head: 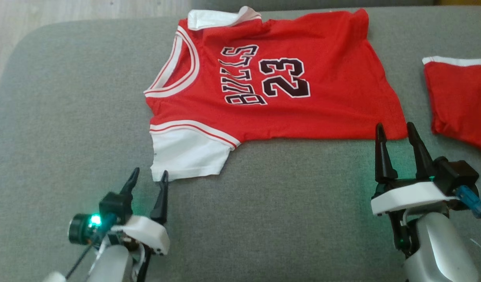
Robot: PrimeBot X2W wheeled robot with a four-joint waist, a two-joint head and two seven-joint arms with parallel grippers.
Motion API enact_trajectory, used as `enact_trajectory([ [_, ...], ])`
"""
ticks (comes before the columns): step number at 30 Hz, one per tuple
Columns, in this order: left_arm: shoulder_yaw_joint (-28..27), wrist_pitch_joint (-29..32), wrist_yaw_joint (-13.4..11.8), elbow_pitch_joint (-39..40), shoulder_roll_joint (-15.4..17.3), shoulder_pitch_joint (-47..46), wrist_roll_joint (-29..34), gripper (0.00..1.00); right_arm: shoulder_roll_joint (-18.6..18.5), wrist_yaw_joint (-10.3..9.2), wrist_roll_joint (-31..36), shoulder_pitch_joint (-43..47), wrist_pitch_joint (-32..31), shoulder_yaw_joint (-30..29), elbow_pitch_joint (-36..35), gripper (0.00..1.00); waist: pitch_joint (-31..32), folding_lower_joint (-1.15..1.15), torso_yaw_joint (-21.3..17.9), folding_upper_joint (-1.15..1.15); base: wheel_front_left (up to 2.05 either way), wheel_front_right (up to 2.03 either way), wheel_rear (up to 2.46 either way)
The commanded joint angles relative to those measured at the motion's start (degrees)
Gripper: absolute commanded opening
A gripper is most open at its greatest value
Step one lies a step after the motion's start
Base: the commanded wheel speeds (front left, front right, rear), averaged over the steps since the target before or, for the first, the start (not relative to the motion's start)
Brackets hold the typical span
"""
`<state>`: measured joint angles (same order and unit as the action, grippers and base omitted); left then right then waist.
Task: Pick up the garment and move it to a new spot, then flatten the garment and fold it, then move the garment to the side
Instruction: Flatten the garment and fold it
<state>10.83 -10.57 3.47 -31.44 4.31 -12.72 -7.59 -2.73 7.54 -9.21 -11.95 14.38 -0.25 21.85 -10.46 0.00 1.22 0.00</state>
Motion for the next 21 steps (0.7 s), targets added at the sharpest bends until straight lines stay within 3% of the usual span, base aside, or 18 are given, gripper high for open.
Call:
enact_trajectory([
  [1, -2.04, 0.59, -0.47, 0.25, 1.55, -3.61, 0.39, 1.00, -0.15, -0.05, -0.50, -0.36, 0.62, 1.73, -2.34, 1.00, -0.70, 0.00, -0.47, 0.00, 0.00, 0.00, 0.00],
  [12, -0.81, 4.17, -0.07, -11.62, 2.77, -8.92, 0.38, 1.00, -0.15, -0.05, -0.53, -0.16, 0.62, 2.81, -4.60, 1.00, -3.05, 0.00, -2.29, 0.00, 0.00, 0.00, 0.00],
  [13, -0.44, 4.87, 0.19, -12.44, 2.75, -9.03, 0.39, 0.92, -0.15, -0.05, -0.51, -0.21, 0.62, 2.75, -4.62, 1.00, -3.08, 0.00, -2.40, 0.00, 0.00, 0.00, 0.00],
  [14, -0.07, 5.45, 0.50, -13.11, 2.70, -9.10, 0.36, 0.45, -0.15, -0.05, -0.50, -0.25, 0.62, 2.68, -4.62, 1.00, -3.06, 0.00, -2.50, 0.00, 0.00, 0.00, 0.00],
  [15, 0.24, 5.79, 0.76, -13.60, 2.65, -9.14, 0.29, 0.08, -0.15, -0.05, -0.50, -0.27, 0.62, 2.60, -4.60, 1.00, -2.97, 0.00, -2.57, 0.00, 0.00, 0.00, 0.00],
  [16, 0.50, 5.86, 0.97, -13.93, 2.65, -9.18, 0.25, 0.00, -0.15, -0.05, -0.52, -0.28, 0.62, 2.54, -4.56, 1.00, -2.85, 0.00, -2.63, 0.00, 0.00, 0.00, 0.00],
  [21, 0.58, 2.42, 0.86, -13.01, 2.35, -9.40, -0.42, 0.00, -0.15, -0.05, -0.50, -0.07, 0.62, 2.04, -3.89, 1.00, -1.66, 0.00, -2.36, 0.00, 0.00, 0.00, 0.00],
])
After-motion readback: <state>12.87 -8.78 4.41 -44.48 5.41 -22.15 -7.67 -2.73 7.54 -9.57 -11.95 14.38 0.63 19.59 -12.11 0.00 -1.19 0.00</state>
